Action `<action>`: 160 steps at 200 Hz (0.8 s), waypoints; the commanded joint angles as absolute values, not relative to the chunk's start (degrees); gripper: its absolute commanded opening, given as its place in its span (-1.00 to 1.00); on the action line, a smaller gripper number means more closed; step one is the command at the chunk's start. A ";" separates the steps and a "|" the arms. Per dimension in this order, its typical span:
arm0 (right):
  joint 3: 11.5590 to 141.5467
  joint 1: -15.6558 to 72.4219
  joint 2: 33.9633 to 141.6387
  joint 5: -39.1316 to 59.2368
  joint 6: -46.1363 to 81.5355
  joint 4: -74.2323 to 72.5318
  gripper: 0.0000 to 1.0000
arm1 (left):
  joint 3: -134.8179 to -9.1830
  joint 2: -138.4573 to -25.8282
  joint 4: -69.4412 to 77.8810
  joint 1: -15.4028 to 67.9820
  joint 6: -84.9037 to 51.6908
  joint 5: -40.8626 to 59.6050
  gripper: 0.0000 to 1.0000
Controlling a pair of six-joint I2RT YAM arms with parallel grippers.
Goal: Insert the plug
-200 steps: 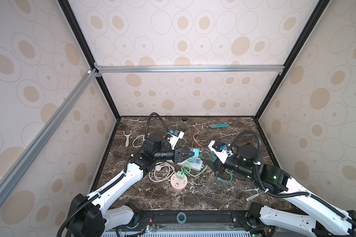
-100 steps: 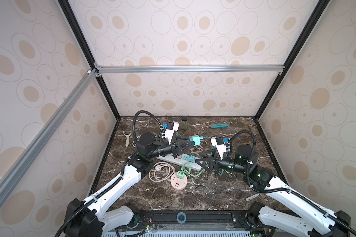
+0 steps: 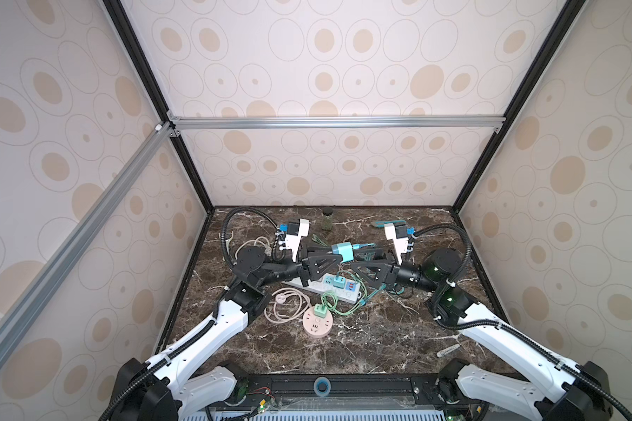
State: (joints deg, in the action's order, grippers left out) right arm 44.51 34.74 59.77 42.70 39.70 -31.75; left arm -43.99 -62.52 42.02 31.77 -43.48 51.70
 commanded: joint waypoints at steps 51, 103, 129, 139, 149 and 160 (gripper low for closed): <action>47.72 34.62 61.46 45.90 43.39 -41.65 0.20 | -41.84 -63.40 58.38 31.53 -51.28 55.01 -1.00; 48.80 34.90 63.55 45.98 44.55 -44.55 0.12 | -41.10 -64.42 61.59 31.59 -52.99 55.09 -1.00; 49.66 35.59 64.29 45.84 43.65 -44.15 0.09 | -41.03 -64.08 62.07 31.57 -53.00 54.93 -1.00; 50.02 35.97 64.58 45.71 43.30 -43.89 0.05 | -40.99 -63.94 62.19 31.64 -52.83 54.85 -1.00; 50.37 36.29 64.82 45.71 42.75 -43.45 0.03 | -40.89 -63.82 62.18 31.62 -52.70 54.75 -1.00; 50.76 36.71 65.09 45.73 42.46 -43.41 0.02 | -40.72 -63.86 62.23 31.61 -52.67 54.58 -1.00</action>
